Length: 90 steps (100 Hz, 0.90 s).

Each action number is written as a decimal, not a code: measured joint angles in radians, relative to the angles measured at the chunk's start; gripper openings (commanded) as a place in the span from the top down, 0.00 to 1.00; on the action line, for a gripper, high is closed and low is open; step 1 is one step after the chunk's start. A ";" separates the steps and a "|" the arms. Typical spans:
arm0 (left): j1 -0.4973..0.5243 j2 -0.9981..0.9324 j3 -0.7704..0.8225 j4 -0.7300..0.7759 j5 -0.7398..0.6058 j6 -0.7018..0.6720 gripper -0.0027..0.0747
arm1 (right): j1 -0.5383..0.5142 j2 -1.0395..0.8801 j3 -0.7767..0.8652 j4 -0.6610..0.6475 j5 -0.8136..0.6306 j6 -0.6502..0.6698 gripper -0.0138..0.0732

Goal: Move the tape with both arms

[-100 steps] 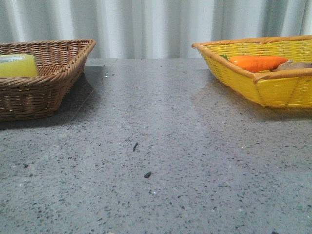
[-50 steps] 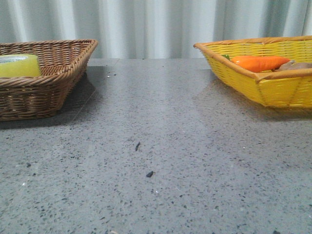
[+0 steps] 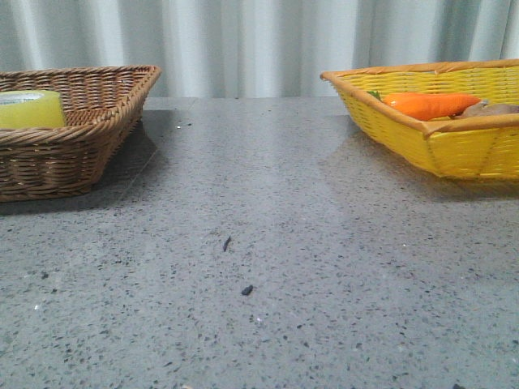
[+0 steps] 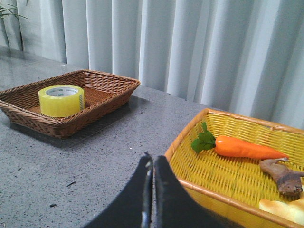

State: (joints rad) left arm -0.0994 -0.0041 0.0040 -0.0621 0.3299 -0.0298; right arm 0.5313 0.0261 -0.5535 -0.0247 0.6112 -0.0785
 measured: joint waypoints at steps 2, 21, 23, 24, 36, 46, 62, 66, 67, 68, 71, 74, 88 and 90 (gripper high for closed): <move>0.000 0.000 0.000 0.000 0.000 0.000 0.99 | 0.000 0.000 0.000 0.000 0.000 0.000 0.90; 0.000 0.000 0.000 0.000 0.000 0.000 0.99 | 0.000 0.000 0.000 0.000 0.000 0.000 0.90; 0.000 0.000 0.000 0.000 0.000 0.000 0.99 | 0.000 0.000 0.000 0.000 0.000 0.000 0.90; 0.000 0.000 0.000 0.000 0.000 0.000 0.99 | 0.000 0.000 0.000 0.000 0.000 0.000 0.90; 0.000 0.000 0.000 0.000 0.000 0.000 0.99 | 0.000 0.000 0.000 0.000 0.000 0.000 0.90; 0.000 0.000 0.000 0.000 0.000 0.000 0.99 | 0.000 0.000 0.003 0.000 0.000 0.000 0.90; 0.000 0.000 0.000 0.000 0.000 0.000 0.99 | -0.056 -0.002 0.093 -0.104 -0.006 0.003 0.90; 0.000 0.000 0.000 0.000 0.000 0.000 0.99 | -0.095 -0.002 0.134 -0.108 -0.019 0.020 0.90; 0.000 0.000 0.000 0.000 0.000 0.000 0.99 | -0.102 -0.002 0.153 -0.108 -0.026 0.023 0.90; 0.000 0.000 0.000 0.000 0.000 0.000 0.99 | -0.117 -0.002 0.162 -0.108 -0.029 0.028 0.90; 0.000 0.000 0.000 0.000 0.000 0.000 0.99 | -0.150 -0.002 0.204 -0.101 -0.047 0.035 0.90; 0.000 0.000 0.000 0.000 0.000 0.000 0.99 | -0.185 -0.002 0.263 -0.091 -0.077 0.040 0.90; 0.000 0.000 0.000 -0.001 0.000 0.000 0.99 | -0.360 -0.002 0.506 -0.021 -0.277 0.051 0.90; 0.000 0.000 0.000 -0.001 0.000 0.000 0.99 | -0.381 -0.002 0.532 -0.017 -0.303 0.053 0.90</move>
State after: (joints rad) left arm -0.0994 -0.0041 0.0040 -0.0628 0.3299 -0.0298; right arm 0.1501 0.0246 -0.0219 -0.0414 0.3086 -0.0254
